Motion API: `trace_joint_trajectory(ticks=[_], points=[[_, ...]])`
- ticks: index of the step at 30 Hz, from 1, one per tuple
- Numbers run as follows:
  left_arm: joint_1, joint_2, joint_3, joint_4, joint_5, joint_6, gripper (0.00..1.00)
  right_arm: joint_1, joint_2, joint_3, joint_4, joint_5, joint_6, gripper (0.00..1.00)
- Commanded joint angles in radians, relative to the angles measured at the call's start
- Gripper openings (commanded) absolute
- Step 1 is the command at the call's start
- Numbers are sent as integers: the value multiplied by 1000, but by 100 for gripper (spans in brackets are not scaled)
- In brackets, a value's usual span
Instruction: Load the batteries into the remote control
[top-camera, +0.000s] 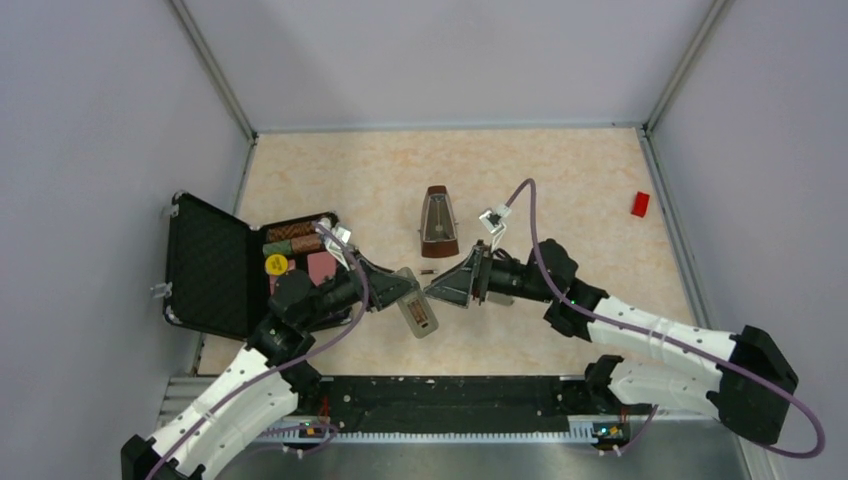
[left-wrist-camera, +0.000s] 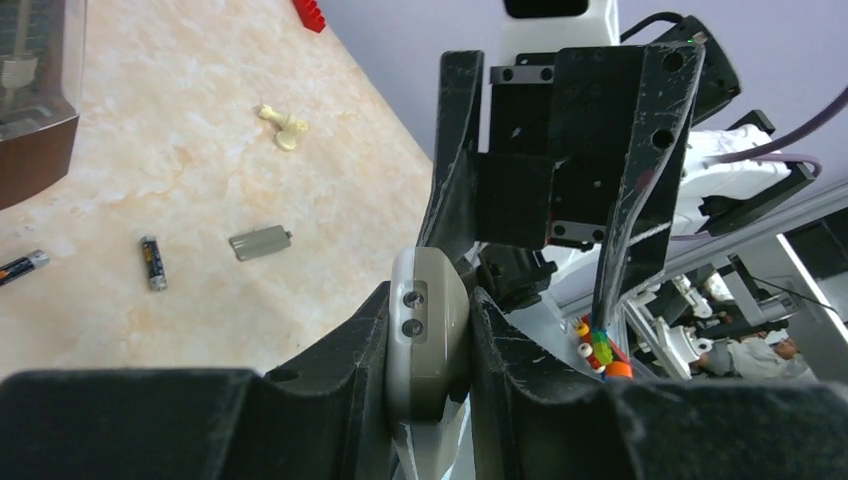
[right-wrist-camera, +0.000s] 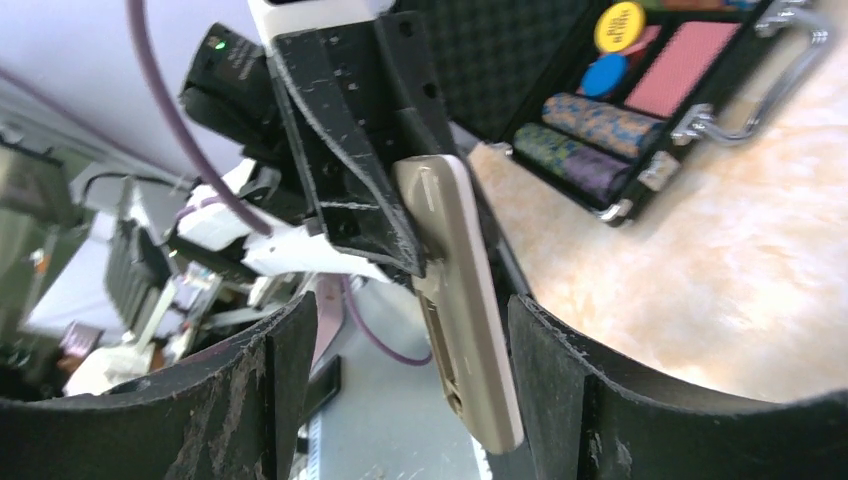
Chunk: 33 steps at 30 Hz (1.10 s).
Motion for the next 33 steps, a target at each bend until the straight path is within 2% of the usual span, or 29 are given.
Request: trace_joint_trajectory(ticks=[1, 5, 8, 11, 14, 16, 18, 21, 25, 33], points=[[-1, -22, 67, -97, -38, 85, 0, 6, -79, 74, -279, 199, -120, 68], [-1, -29, 113, -301, -206, 132, 0, 6, -78, 123, -499, 397, -180, 61], [-1, -29, 143, -432, -358, 156, 0, 9, 0, 155, -572, 455, -253, 53], [-1, -38, 164, -507, -448, 172, 0, 10, 106, 210, -619, 507, -325, 50], [-1, -62, 167, -545, -510, 176, 0, 15, 199, 273, -688, 593, -307, 49], [-1, -83, 158, -555, -556, 171, 0, 16, 235, 285, -717, 702, -207, 49], [-1, -106, 141, -542, -569, 171, 0, 17, 271, 286, -739, 780, -123, 46], [1, -119, 125, -525, -567, 167, 0, 28, 335, 303, -781, 869, -90, 42], [1, -116, 115, -510, -546, 168, 0, 47, 410, 324, -812, 911, -99, 41], [0, -125, 103, -497, -523, 174, 0, 66, 521, 352, -831, 967, -3, 40]])
